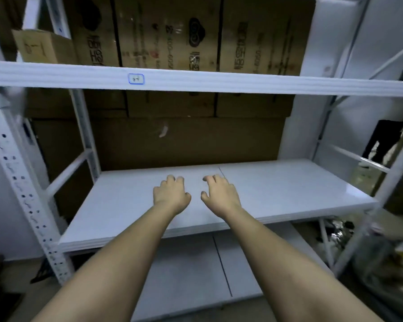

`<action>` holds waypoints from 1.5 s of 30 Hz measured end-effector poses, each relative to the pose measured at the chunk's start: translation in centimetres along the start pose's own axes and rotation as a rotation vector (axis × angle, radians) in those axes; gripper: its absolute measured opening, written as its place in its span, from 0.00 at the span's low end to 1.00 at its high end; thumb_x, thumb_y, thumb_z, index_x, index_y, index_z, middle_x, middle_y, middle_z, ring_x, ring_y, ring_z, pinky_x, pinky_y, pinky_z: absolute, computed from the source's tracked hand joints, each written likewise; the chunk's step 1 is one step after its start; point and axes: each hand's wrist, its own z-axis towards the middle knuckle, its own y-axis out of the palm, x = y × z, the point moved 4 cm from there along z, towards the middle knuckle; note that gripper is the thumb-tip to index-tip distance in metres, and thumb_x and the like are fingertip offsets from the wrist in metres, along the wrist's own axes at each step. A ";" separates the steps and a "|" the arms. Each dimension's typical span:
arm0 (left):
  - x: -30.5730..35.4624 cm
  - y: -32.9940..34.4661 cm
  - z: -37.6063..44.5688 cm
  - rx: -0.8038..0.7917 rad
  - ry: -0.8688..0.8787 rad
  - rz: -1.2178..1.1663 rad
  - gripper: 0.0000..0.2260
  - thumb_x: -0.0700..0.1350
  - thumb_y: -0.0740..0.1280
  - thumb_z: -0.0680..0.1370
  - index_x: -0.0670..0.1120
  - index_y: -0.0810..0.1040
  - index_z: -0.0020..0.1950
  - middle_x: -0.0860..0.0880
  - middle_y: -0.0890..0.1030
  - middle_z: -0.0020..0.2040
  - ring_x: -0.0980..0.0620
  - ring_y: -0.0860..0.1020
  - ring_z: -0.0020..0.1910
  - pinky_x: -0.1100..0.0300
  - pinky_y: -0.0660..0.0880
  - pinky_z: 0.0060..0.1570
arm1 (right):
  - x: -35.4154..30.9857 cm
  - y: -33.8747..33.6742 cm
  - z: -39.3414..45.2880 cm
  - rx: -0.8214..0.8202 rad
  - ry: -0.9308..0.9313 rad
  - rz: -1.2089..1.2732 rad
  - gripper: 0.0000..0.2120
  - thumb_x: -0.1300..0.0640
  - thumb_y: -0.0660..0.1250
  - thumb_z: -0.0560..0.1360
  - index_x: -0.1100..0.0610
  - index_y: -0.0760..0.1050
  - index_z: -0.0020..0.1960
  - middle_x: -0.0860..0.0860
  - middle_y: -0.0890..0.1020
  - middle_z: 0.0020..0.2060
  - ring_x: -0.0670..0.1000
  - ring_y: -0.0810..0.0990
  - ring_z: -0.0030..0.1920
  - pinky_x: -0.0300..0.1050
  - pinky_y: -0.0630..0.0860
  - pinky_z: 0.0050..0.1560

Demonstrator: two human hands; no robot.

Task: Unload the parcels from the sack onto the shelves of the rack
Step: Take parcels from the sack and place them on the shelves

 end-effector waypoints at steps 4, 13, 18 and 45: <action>7.3 2.8 -0.9 -0.036 0.161 0.149 0.17 0.47 0.56 0.80 0.46 0.69 0.68 0.45 0.73 0.64 0.45 0.73 0.61 0.53 0.68 0.54 | 7.0 0.1 -2.6 -0.105 0.099 -0.040 0.19 0.52 0.57 0.79 0.55 0.69 0.69 0.53 0.73 0.65 0.55 0.71 0.64 0.49 0.71 0.57; 21.2 8.9 1.2 -0.158 0.413 0.215 0.15 0.44 0.56 0.79 0.44 0.69 0.65 0.44 0.75 0.61 0.44 0.76 0.57 0.56 0.63 0.46 | 20.8 2.1 -5.5 -0.236 0.354 -0.065 0.15 0.56 0.55 0.79 0.57 0.74 0.60 0.55 0.79 0.57 0.58 0.78 0.56 0.45 0.70 0.46; 28.1 12.4 4.7 -0.226 0.517 0.173 0.15 0.47 0.56 0.80 0.43 0.69 0.64 0.44 0.75 0.61 0.44 0.75 0.59 0.57 0.65 0.49 | 28.2 2.8 -4.7 -0.299 0.454 -0.106 0.14 0.54 0.54 0.80 0.59 0.73 0.60 0.56 0.79 0.56 0.59 0.78 0.55 0.45 0.68 0.43; 63.9 24.2 5.4 -0.552 0.742 0.206 0.10 0.49 0.58 0.81 0.44 0.72 0.53 0.45 0.77 0.57 0.45 0.76 0.54 0.51 0.75 0.56 | 65.4 0.6 -13.5 -0.575 0.787 -0.004 0.16 0.49 0.57 0.80 0.56 0.73 0.62 0.54 0.78 0.56 0.57 0.78 0.54 0.49 0.73 0.48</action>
